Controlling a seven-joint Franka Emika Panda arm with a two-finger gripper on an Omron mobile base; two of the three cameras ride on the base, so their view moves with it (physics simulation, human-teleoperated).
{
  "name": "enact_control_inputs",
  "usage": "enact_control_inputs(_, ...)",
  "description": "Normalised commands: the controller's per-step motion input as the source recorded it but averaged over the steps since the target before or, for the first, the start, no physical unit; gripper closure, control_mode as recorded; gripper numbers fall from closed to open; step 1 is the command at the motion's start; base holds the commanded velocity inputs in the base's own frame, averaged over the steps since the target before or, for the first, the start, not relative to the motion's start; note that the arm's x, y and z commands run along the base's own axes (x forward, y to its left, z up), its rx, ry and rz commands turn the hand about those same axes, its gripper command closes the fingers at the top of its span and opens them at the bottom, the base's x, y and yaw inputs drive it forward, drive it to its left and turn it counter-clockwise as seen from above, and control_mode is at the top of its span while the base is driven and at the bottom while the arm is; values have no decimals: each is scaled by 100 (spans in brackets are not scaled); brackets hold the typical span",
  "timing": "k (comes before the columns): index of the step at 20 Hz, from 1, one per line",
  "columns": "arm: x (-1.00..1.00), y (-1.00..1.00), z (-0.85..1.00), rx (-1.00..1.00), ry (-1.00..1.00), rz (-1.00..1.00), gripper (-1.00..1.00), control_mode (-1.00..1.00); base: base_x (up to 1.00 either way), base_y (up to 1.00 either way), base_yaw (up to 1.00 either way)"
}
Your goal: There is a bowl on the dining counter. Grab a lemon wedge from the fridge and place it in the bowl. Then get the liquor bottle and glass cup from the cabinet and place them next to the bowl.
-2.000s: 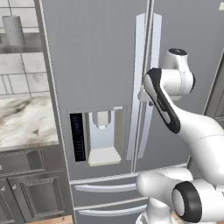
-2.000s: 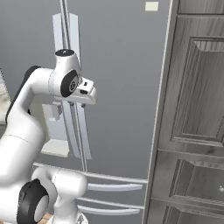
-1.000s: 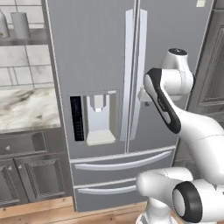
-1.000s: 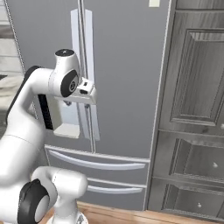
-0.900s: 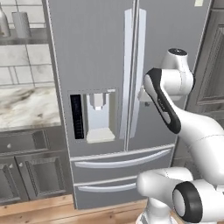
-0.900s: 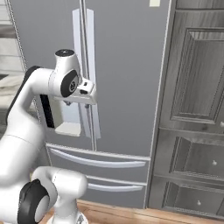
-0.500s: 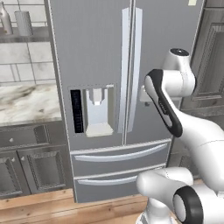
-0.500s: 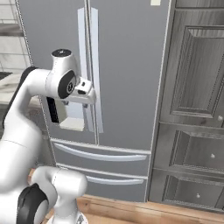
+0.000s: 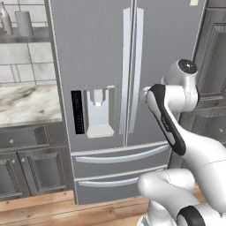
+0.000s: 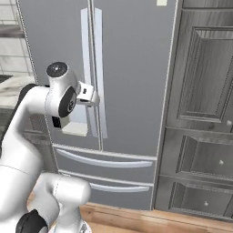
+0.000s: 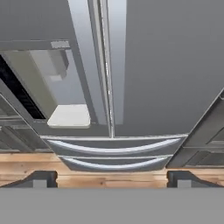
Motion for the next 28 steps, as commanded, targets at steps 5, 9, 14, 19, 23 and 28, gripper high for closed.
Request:
enact_control_inputs(5,56,0,2,0,-18,0,-100,-100,0,0,0)
enact_control_inputs(9,71,0,8,0,-1,0,-100,-100,0,0,0)
enact_control_inputs(14,61,0,8,0,-2,0,-100,-100,0,0,0)
enact_control_inputs(19,52,-1,2,0,-1,0,-100,-100,0,0,0)
enact_control_inputs(23,41,-6,0,0,-4,0,-100,-100,0,0,0)
enact_control_inputs(28,29,-13,0,0,-11,0,-100,-100,0,0,0)
